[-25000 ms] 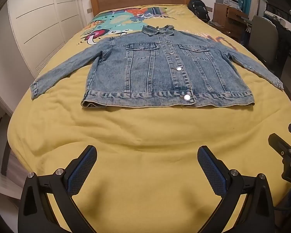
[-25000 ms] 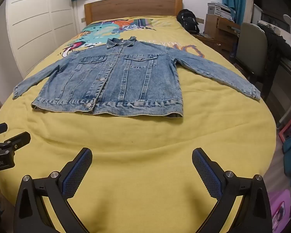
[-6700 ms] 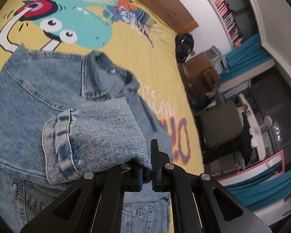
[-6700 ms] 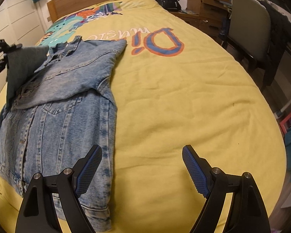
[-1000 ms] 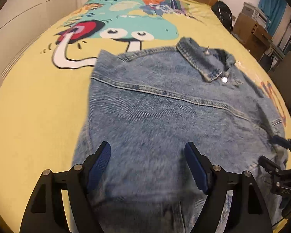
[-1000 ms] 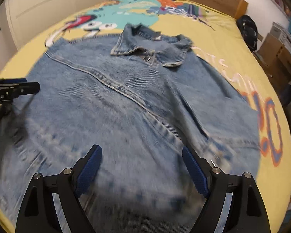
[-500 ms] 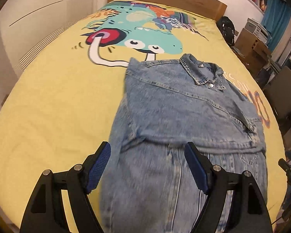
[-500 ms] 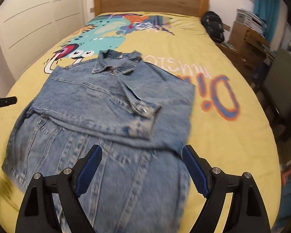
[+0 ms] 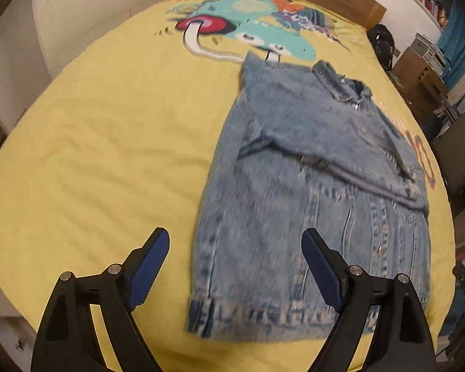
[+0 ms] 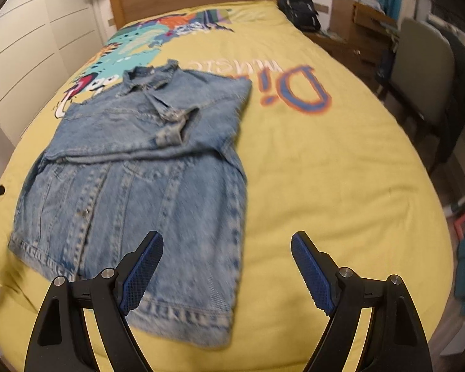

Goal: Fold large clothes
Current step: 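Move both tools to the folded edge by the sleeve cuff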

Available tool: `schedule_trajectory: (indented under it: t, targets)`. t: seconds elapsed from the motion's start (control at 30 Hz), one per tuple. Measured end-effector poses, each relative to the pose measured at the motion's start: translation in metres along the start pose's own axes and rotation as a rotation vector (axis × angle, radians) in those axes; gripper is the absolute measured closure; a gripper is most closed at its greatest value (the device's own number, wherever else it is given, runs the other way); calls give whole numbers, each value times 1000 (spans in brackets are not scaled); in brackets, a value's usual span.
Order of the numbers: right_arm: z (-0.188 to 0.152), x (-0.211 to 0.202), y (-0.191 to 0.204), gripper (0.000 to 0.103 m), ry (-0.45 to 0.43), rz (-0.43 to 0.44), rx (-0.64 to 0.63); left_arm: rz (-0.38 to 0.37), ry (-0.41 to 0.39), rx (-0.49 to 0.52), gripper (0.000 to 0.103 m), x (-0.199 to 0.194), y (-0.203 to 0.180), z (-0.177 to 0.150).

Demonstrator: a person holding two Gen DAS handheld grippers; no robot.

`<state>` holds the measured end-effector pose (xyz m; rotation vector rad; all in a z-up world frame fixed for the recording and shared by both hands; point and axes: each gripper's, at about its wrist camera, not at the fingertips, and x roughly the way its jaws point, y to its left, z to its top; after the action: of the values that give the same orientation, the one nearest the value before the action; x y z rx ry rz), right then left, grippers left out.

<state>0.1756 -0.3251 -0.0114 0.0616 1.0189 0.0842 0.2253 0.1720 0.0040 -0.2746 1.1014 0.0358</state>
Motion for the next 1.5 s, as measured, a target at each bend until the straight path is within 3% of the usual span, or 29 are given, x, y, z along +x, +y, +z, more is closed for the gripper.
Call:
schedule_trajectory:
  t: [0.33,0.7,1.1,1.5]
  targets:
    - [-37,24,-25,17,116,67,78,25,76,-67,18,23,32,-37]
    - [-55,50,-40,17,205,157,157,-17,120,-107,18,36,47,-52]
    - [-61,73,-30,17,273,256,163,-140,142,-140,18,43,62,-53]
    - [-62,80,-26,16,302,367,193,-267,199,-97,19,50,54,-54]
